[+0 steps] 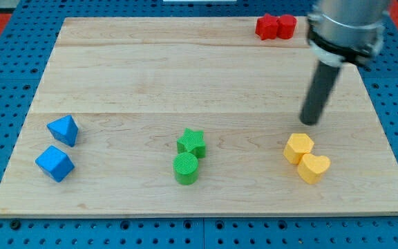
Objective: Slightly push the yellow blocks upwards
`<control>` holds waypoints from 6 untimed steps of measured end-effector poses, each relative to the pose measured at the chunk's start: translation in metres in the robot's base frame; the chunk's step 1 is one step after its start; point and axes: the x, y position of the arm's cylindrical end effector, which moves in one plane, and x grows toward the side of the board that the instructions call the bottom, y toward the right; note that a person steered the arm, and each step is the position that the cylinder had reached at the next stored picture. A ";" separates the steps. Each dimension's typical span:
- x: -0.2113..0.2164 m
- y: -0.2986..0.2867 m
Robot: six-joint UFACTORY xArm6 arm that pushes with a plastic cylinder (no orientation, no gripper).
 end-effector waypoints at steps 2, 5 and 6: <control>0.099 0.031; 0.009 -0.024; -0.005 -0.029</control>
